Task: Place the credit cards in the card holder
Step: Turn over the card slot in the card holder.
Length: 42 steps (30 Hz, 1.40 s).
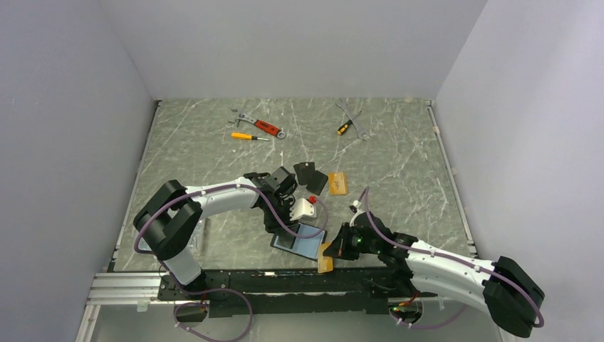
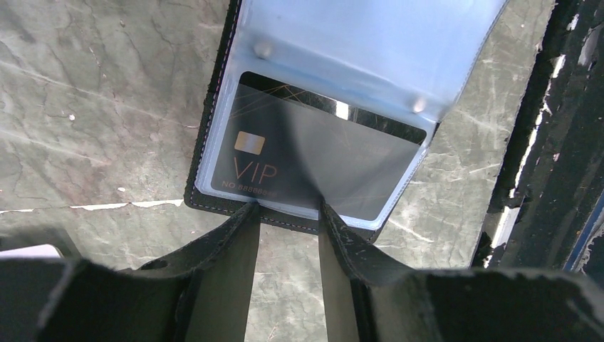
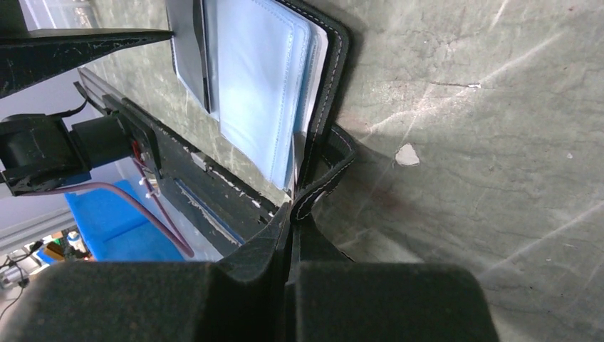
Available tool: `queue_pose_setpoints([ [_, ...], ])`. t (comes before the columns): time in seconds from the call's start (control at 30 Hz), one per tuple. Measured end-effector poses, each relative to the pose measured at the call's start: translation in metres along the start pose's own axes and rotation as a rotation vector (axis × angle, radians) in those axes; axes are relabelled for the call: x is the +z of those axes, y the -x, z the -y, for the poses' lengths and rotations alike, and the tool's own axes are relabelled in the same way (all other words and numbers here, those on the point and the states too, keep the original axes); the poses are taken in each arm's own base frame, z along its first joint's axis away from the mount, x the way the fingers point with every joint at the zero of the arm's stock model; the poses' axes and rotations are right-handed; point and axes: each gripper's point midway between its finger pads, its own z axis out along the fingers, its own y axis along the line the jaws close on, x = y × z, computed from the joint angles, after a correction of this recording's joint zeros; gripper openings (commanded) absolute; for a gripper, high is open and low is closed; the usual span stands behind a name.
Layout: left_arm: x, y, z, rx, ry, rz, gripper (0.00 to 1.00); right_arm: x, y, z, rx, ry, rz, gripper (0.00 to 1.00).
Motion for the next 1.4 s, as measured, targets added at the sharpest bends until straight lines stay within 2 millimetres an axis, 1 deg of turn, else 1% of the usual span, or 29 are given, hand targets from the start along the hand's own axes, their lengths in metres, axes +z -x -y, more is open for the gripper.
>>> queue_pose_setpoints([
  [0.27, 0.000, 0.000, 0.000, 0.003, 0.002, -0.002, 0.39, -0.001, 0.002, -0.004, -0.006, 0.019, 0.010, 0.00],
  [0.57, 0.000, 0.000, 0.000, 0.005, 0.002, -0.002, 0.38, -0.010, 0.002, -0.005, -0.025, 0.032, 0.022, 0.00],
  [0.8, 0.000, 0.000, 0.000, 0.005, 0.002, -0.002, 0.38, -0.004, -0.002, 0.003, -0.023, -0.005, -0.004, 0.00],
  [1.0, 0.000, 0.000, 0.000, 0.006, 0.003, -0.003, 0.38, -0.002, -0.002, -0.001, -0.026, 0.015, -0.013, 0.00],
  [1.2, 0.000, 0.000, 0.000, 0.006, 0.003, -0.004, 0.37, -0.009, 0.001, -0.009, -0.045, 0.051, 0.009, 0.00],
  [1.4, 0.000, 0.000, 0.000, 0.006, 0.004, -0.005, 0.37, -0.009, -0.001, -0.003, -0.046, 0.028, -0.002, 0.00],
])
